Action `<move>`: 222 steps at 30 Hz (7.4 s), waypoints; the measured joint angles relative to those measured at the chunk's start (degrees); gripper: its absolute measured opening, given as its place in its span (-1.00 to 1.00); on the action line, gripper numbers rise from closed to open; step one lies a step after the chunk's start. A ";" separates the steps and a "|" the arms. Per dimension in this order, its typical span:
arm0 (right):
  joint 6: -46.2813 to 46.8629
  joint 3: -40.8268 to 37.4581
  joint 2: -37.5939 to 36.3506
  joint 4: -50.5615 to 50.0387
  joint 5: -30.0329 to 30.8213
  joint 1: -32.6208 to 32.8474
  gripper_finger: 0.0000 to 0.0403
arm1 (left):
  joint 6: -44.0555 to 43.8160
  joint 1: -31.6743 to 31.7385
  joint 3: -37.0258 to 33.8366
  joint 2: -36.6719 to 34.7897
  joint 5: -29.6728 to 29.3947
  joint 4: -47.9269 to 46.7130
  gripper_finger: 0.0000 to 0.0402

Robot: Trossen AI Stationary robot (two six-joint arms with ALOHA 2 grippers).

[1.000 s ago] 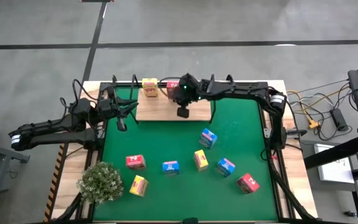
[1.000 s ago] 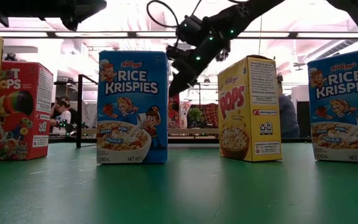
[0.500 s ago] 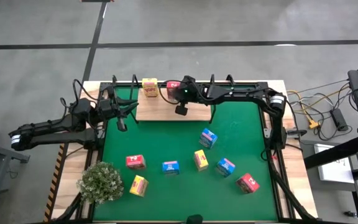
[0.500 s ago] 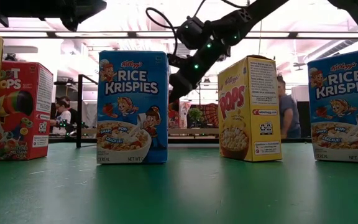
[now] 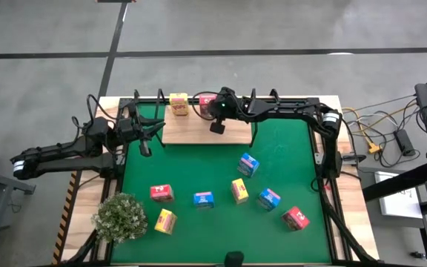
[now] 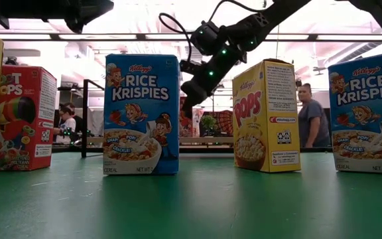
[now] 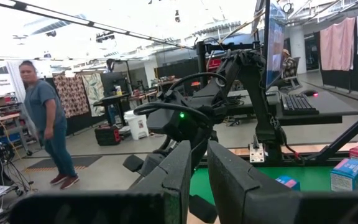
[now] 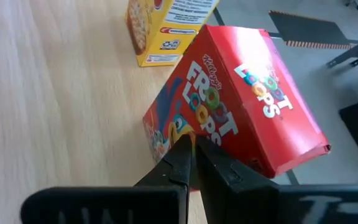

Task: Stack cereal on shelf
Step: Put the top red cereal box on the shelf, then put the bottom left blue cereal box on the shelf

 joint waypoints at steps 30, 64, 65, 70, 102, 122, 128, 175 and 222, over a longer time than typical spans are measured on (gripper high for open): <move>-2.06 -0.92 4.68 9.59 -0.95 -0.11 -0.94 | 0.02 -0.02 0.00 0.00 0.00 0.35 -0.82; 6.64 -0.85 -11.57 -4.17 -11.73 12.25 -0.94 | -14.70 -0.13 -1.24 1.70 6.61 -0.97 -0.82; 7.45 -0.85 -12.28 -4.74 -13.51 13.03 -0.94 | -16.44 -0.30 -1.70 2.13 8.06 0.09 -0.82; 8.40 -0.84 -14.26 -7.73 -17.03 18.05 -0.94 | -22.56 -2.94 -3.28 4.80 9.44 4.14 -0.82; 16.88 -0.86 -8.65 -11.24 -5.88 38.43 -0.94 | -25.63 -28.17 -3.32 33.87 8.87 38.89 -0.82; 23.69 -0.92 -8.44 -8.33 -4.90 41.27 -0.86 | -23.56 -29.64 -2.62 34.64 8.94 39.60 -0.82; 24.37 -0.92 -8.44 -8.19 -4.19 41.31 -0.48 | -23.56 -29.64 -2.62 34.80 8.94 39.21 -0.82; 24.06 -0.96 -1.11 -8.24 -2.05 38.40 0.10 | -20.55 -29.46 -2.62 34.82 7.30 39.43 -0.82; -8.94 9.16 -20.56 -35.89 -22.80 -3.63 -0.30 | -19.43 -29.35 -2.67 31.01 5.79 40.91 -0.82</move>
